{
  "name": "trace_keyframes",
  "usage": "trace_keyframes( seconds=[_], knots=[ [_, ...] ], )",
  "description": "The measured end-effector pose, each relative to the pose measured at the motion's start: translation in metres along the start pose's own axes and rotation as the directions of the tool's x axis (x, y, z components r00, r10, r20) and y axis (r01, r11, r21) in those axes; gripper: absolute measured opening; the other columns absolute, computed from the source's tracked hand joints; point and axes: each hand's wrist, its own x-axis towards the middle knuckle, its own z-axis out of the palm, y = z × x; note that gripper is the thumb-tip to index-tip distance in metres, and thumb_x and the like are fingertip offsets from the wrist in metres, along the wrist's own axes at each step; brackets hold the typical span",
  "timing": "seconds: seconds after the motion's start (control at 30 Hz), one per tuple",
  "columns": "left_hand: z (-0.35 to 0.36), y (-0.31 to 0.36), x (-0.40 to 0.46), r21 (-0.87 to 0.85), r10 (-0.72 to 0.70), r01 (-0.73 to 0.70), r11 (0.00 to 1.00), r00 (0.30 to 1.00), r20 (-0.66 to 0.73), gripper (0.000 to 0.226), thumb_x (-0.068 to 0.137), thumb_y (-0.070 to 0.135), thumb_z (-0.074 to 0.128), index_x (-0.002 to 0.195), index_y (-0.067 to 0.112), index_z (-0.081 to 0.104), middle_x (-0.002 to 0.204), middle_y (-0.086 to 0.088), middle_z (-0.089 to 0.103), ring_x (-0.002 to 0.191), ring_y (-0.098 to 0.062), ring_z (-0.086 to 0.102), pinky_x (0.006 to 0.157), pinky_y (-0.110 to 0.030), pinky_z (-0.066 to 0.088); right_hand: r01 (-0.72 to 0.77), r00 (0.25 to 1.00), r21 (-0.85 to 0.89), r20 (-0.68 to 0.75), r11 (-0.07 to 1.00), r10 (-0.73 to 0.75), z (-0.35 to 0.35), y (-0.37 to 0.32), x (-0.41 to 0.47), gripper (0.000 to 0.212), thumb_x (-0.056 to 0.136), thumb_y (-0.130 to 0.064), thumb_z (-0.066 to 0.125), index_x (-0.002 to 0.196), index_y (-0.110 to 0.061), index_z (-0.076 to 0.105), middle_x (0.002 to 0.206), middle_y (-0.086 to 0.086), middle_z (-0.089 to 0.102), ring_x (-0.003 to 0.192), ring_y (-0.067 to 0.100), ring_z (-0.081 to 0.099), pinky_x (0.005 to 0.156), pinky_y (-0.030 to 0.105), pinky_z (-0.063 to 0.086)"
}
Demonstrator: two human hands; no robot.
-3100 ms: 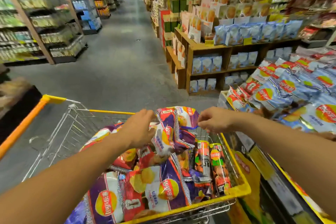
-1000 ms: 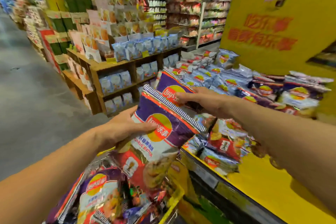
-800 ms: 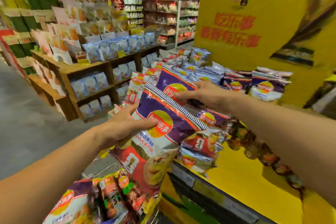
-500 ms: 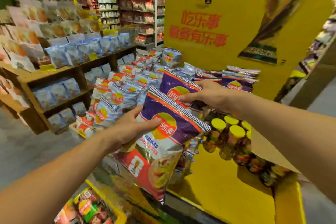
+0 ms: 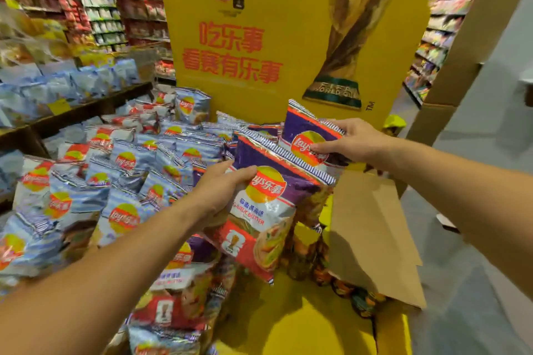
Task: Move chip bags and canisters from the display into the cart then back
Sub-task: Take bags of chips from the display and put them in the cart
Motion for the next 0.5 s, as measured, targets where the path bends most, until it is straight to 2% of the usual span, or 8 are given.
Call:
trace_keyframes(
  seconds=[0.03, 0.07, 0.1, 0.17, 0.27, 0.33, 0.43, 0.5],
  knots=[
    [0.012, -0.002, 0.009, 0.016, -0.007, 0.006, 1.000, 0.999, 0.037, 0.007, 0.097, 0.006, 0.057, 0.091, 0.004, 0.060, 0.054, 0.003, 0.068, 0.039, -0.006, 0.060, 0.046, -0.021, 0.054, -0.011, 1.000, -0.046, -0.010, 0.999, 0.011, -0.006, 0.008, 0.004, 0.057, 0.069, -0.050, 0.084, 0.116, -0.023, 0.070, 0.108, -0.002, 0.074, 0.097, 0.019, 0.071, 0.090, 0.043, 0.058],
    [0.017, -0.005, 0.017, 0.023, -0.015, 0.014, 1.000, 0.999, 0.043, 0.016, 0.096, 0.002, 0.056, 0.081, 0.007, 0.057, 0.052, 0.005, 0.067, 0.044, -0.006, 0.063, 0.049, -0.017, 0.054, -0.021, 1.000, -0.092, -0.006, 0.995, 0.021, -0.008, 0.013, 0.007, 0.062, 0.068, -0.054, 0.083, 0.118, -0.021, 0.069, 0.110, -0.001, 0.073, 0.099, 0.020, 0.070, 0.090, 0.044, 0.057],
    [0.026, -0.005, 0.023, 0.029, -0.021, 0.020, 0.999, 0.998, 0.057, 0.020, 0.094, 0.000, 0.056, 0.076, 0.008, 0.055, 0.053, 0.005, 0.067, 0.050, -0.008, 0.065, 0.048, -0.015, 0.052, -0.027, 1.000, -0.122, 0.001, 0.992, 0.028, -0.012, 0.021, 0.011, 0.059, 0.070, -0.053, 0.082, 0.117, -0.020, 0.069, 0.109, -0.001, 0.073, 0.098, 0.019, 0.070, 0.090, 0.043, 0.057],
    [0.036, -0.010, 0.037, 0.053, -0.058, 0.055, 0.997, 0.996, 0.062, 0.017, 0.090, -0.002, 0.058, 0.076, 0.007, 0.057, 0.063, -0.002, 0.066, 0.059, -0.018, 0.063, 0.052, -0.020, 0.051, -0.019, 1.000, -0.144, 0.019, 0.989, 0.022, -0.014, 0.036, 0.021, 0.045, 0.077, -0.045, 0.080, 0.113, -0.019, 0.070, 0.105, -0.002, 0.074, 0.095, 0.016, 0.069, 0.088, 0.040, 0.057],
    [0.035, -0.019, 0.058, 0.081, -0.096, 0.094, 0.992, 0.995, 0.013, 0.030, 0.086, 0.000, 0.058, 0.060, 0.013, 0.047, 0.051, 0.004, 0.053, 0.054, -0.020, 0.048, 0.058, -0.033, 0.040, -0.003, 0.999, -0.153, 0.031, 0.988, 0.008, -0.005, 0.054, 0.040, 0.043, 0.081, -0.039, 0.078, 0.117, -0.018, 0.067, 0.107, -0.003, 0.071, 0.099, 0.016, 0.068, 0.089, 0.036, 0.055],
    [0.030, -0.023, 0.069, 0.069, -0.115, 0.115, 0.991, 0.993, 0.001, 0.031, 0.083, 0.002, 0.056, 0.058, 0.014, 0.040, 0.049, 0.003, 0.046, 0.053, -0.020, 0.042, 0.058, -0.034, 0.033, 0.002, 0.999, -0.166, 0.035, 0.986, 0.004, 0.006, 0.059, 0.057, 0.048, 0.082, -0.037, 0.078, 0.124, -0.018, 0.063, 0.112, -0.003, 0.068, 0.104, 0.017, 0.065, 0.090, 0.035, 0.054],
    [0.023, -0.026, 0.081, 0.053, -0.149, 0.149, 0.987, 0.989, -0.003, 0.027, 0.081, 0.005, 0.056, 0.062, 0.014, 0.041, 0.056, -0.001, 0.046, 0.057, -0.022, 0.042, 0.060, -0.034, 0.033, -0.002, 0.999, -0.196, 0.036, 0.981, 0.010, 0.026, 0.063, 0.088, 0.063, 0.080, -0.042, 0.079, 0.133, -0.016, 0.057, 0.125, 0.001, 0.066, 0.114, 0.021, 0.062, 0.096, 0.041, 0.053],
    [0.022, -0.033, 0.089, 0.026, -0.174, 0.174, 0.984, 0.985, -0.005, 0.024, 0.077, 0.009, 0.061, 0.062, 0.014, 0.043, 0.058, -0.003, 0.048, 0.057, -0.023, 0.045, 0.063, -0.034, 0.034, 0.019, 1.000, -0.321, 0.006, 0.947, -0.018, 0.044, 0.067, 0.104, 0.067, 0.079, -0.047, 0.079, 0.134, -0.016, 0.055, 0.130, 0.002, 0.063, 0.119, 0.024, 0.059, 0.097, 0.042, 0.051]
  ],
)
